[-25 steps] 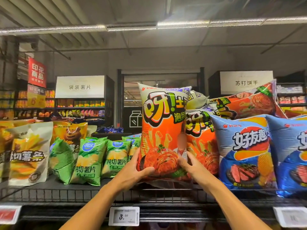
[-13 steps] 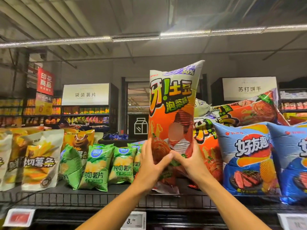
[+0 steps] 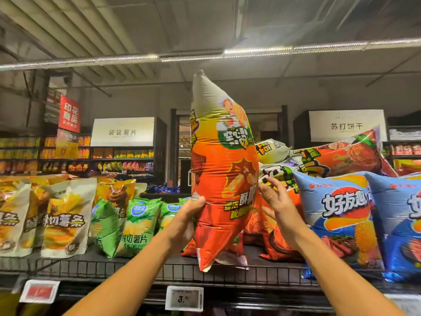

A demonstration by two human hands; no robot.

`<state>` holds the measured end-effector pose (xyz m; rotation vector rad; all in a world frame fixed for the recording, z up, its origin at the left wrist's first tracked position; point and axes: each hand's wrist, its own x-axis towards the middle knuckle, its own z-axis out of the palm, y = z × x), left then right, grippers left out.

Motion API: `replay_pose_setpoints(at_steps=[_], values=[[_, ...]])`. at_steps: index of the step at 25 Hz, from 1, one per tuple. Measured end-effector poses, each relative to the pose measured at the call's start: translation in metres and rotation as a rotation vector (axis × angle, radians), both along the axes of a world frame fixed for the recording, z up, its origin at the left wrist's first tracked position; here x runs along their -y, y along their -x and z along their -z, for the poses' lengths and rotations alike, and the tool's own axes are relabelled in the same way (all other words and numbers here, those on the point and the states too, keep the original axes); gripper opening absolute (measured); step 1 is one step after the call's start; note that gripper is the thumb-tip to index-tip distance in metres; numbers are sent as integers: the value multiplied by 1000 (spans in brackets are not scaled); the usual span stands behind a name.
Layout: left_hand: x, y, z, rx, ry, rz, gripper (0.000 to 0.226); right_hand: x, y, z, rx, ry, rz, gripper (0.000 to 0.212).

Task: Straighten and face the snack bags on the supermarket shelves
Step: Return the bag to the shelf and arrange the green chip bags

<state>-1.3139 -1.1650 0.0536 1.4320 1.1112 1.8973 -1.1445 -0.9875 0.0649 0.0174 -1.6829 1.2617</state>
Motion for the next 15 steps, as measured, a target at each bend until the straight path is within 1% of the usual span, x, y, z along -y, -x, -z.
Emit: replay_pose_setpoints(at_steps=[2, 3, 5, 7, 9, 10, 12, 13, 15], values=[[6, -2, 3, 34, 60, 168, 74, -3, 2, 2, 75, 19, -164, 117], [7, -2, 4, 32, 65, 214, 68, -4, 4, 4, 105, -2, -241, 115], [7, -1, 4, 1, 41, 210, 58, -4, 6, 9, 120, -43, -300, 102], [5, 3, 1, 6, 76, 120, 55, -4, 2, 11, 103, -19, -258, 100], [0, 10, 0, -53, 120, -25, 52, -6, 2, 13, 57, 18, -124, 99], [-3, 13, 3, -101, 144, -72, 57, -5, 4, 16, 40, 13, -59, 94], [-11, 14, 12, -169, 156, -55, 76, 2, 13, 22, 37, 3, 26, 83], [-15, 14, 19, -177, 138, -46, 77, 5, 16, 24, 47, -1, 47, 80], [-20, 18, 28, -147, 70, -83, 77, 2, 17, 28, 100, -26, 43, 81]])
